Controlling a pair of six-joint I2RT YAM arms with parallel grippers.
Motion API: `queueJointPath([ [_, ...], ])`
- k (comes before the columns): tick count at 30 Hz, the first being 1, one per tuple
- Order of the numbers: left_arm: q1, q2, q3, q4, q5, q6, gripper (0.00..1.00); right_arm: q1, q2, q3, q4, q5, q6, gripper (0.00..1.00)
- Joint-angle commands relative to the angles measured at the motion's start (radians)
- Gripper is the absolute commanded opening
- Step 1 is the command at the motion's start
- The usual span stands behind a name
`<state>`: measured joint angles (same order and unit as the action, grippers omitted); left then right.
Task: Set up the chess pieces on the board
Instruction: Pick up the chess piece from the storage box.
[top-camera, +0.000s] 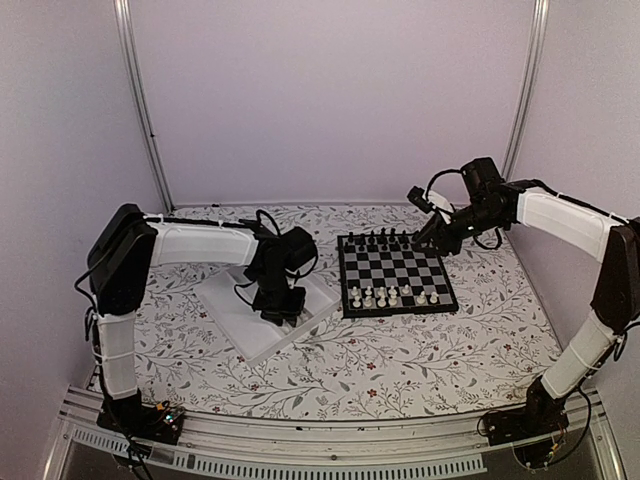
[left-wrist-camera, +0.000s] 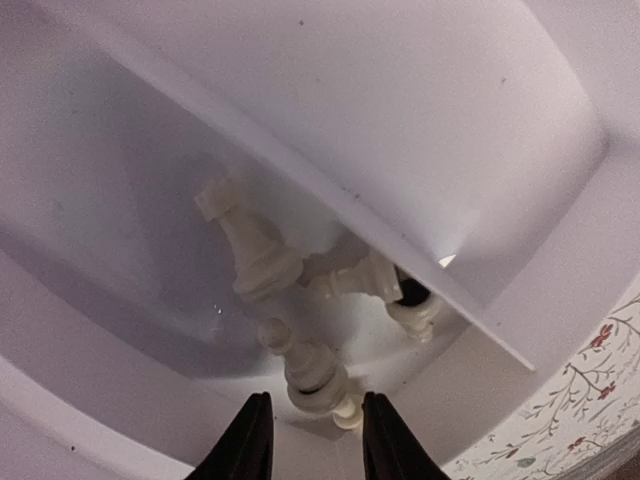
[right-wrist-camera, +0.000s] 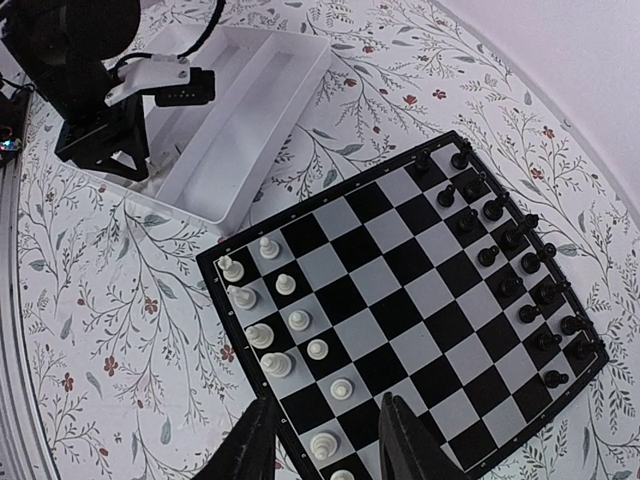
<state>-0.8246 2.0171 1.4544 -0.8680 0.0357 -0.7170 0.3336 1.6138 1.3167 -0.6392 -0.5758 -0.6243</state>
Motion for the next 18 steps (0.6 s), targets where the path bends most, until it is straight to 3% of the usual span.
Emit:
queueJointPath([
  [1, -0.011, 0.056, 0.034, -0.075, 0.045, -0.015, 0.3, 0.001, 0.015, -0.008, 0.024, -0.031, -0.012, 0.38],
  [12, -0.021, 0.107, 0.116, -0.142, 0.015, 0.054, 0.17, 0.002, 0.013, 0.016, 0.004, -0.056, -0.015, 0.38],
  [18, -0.022, -0.014, 0.155, -0.182, -0.112, 0.167, 0.13, 0.002, 0.02, 0.08, -0.026, -0.123, 0.0, 0.38],
])
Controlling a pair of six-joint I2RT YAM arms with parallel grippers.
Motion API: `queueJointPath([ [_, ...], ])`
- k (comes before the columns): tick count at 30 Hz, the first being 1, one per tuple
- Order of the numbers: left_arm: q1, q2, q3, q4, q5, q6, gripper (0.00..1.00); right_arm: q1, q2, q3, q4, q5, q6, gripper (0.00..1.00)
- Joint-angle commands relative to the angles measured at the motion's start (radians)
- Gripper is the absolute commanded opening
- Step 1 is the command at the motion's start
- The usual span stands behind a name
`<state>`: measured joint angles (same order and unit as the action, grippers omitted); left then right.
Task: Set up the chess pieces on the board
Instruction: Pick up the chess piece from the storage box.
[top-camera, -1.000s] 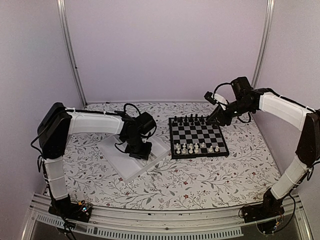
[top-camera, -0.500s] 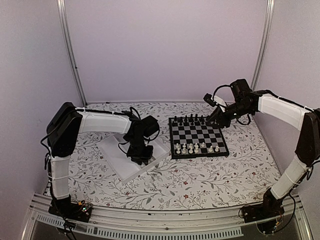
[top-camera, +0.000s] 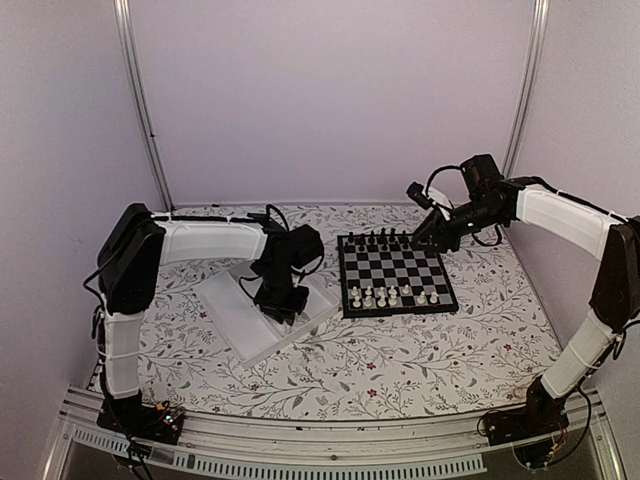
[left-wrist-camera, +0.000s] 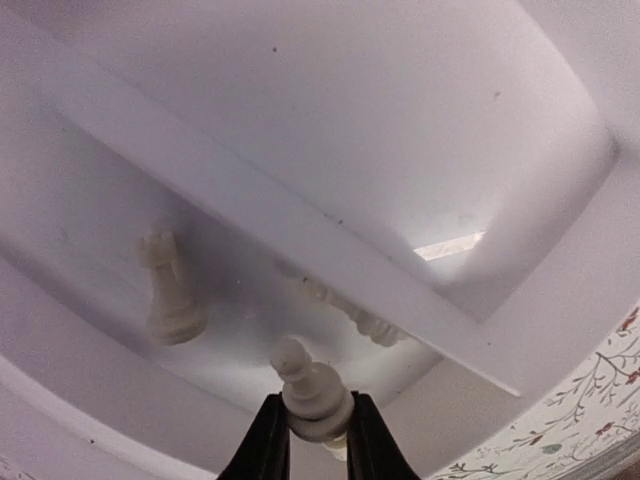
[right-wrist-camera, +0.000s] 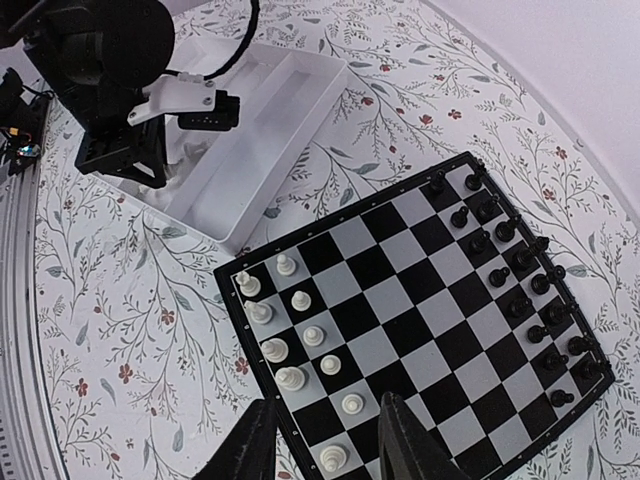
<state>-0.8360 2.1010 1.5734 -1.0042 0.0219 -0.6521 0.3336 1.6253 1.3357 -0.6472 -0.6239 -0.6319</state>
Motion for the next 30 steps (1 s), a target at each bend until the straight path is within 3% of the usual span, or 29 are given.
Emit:
queueJointPath([
  [1, -0.013, -0.132, 0.029, -0.034, -0.117, 0.135, 0.13, 0.001, 0.011, 0.072, -0.02, -0.096, 0.021, 0.38],
  [6, -0.021, -0.322, -0.082, 0.179, -0.131, 0.326, 0.09, 0.004, 0.066, 0.156, -0.05, -0.244, 0.08, 0.38],
  [11, -0.038, -0.486, -0.235, 0.46, -0.033, 0.538, 0.09, 0.034, 0.189, 0.296, -0.134, -0.413, 0.144, 0.38],
  [15, -0.045, -0.526, -0.266, 0.554, 0.061, 0.614, 0.09, 0.09, 0.317, 0.429, -0.218, -0.525, 0.183, 0.38],
  [21, -0.05, -0.507, -0.247, 0.586, 0.075, 0.605, 0.09, 0.166, 0.412, 0.526, -0.228, -0.575, 0.202, 0.39],
  [25, -0.029, -0.475, -0.215, 0.593, 0.039, 0.482, 0.09, 0.173, 0.393, 0.488, -0.174, -0.5, 0.215, 0.39],
  [30, -0.031, -0.479, -0.235, 0.674, 0.132, 0.472, 0.1, 0.174, 0.334, 0.467, -0.121, -0.478, 0.237, 0.42],
])
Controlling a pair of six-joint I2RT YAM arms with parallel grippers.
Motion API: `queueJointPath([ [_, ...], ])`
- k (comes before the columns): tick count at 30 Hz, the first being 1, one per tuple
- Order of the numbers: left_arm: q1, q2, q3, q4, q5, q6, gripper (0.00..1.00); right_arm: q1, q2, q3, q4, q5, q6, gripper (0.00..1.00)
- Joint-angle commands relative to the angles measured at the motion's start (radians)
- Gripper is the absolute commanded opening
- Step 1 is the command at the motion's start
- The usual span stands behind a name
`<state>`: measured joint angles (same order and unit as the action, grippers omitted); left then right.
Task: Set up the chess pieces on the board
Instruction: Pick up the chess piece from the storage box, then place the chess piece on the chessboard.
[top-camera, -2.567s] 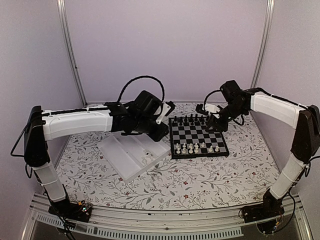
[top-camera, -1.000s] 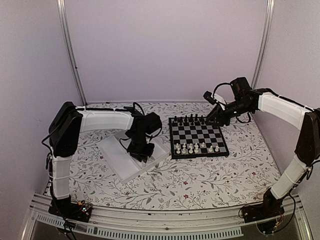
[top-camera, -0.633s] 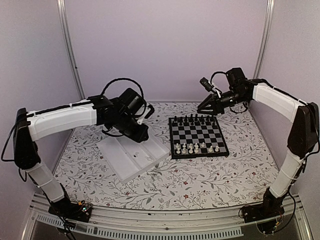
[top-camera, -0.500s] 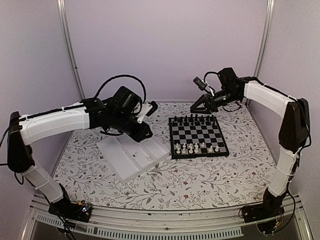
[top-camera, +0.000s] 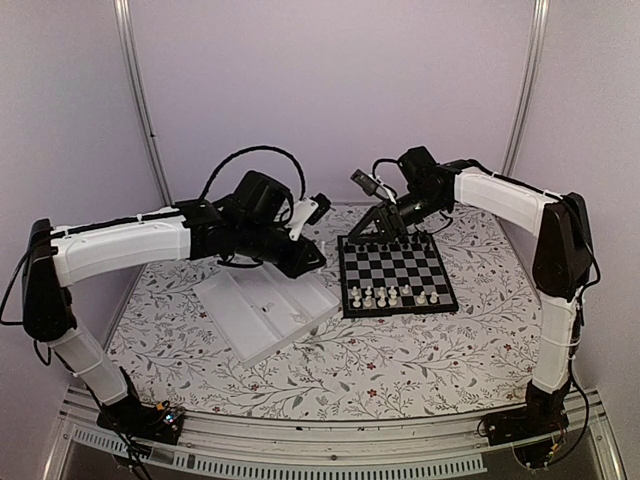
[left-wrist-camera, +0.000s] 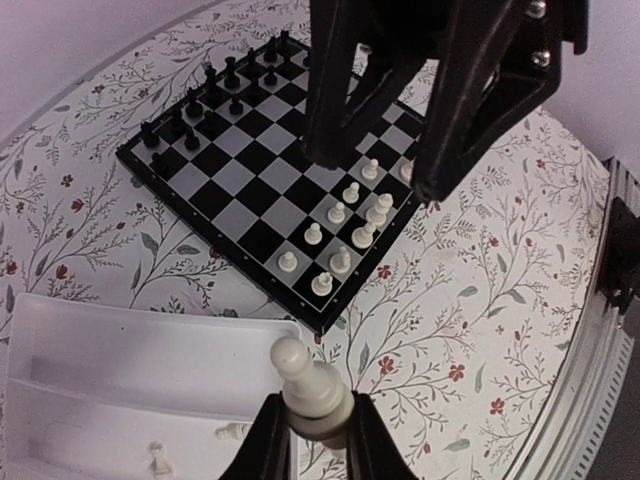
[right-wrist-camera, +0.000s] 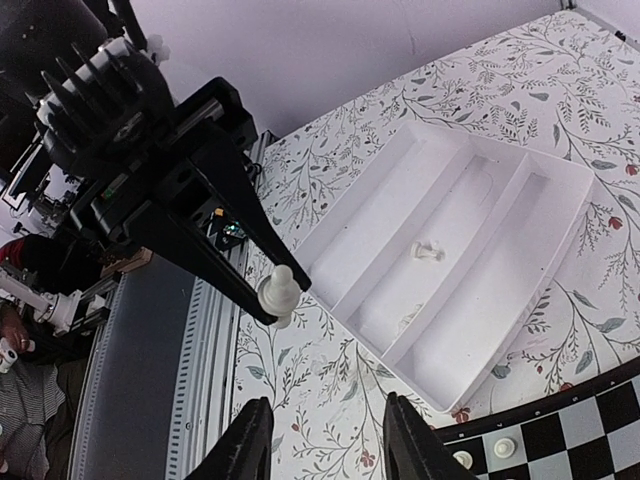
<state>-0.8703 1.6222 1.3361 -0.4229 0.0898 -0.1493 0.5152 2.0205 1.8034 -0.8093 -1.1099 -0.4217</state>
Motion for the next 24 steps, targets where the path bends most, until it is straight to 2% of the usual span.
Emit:
queueJointPath([
  [1, 0.004, 0.001, -0.003, 0.099, 0.081, -0.019, 0.1, -0.004, -0.056, 0.013, 0.029, -0.002, 0.028, 0.42],
  [12, -0.002, 0.04, 0.035, 0.063, 0.134, 0.039, 0.1, 0.043, 0.027, 0.112, -0.067, -0.131, 0.006, 0.43],
  [24, -0.015, 0.036, 0.04, 0.074, 0.13, 0.049, 0.1, 0.079, 0.069, 0.137, -0.125, -0.057, -0.021, 0.44],
])
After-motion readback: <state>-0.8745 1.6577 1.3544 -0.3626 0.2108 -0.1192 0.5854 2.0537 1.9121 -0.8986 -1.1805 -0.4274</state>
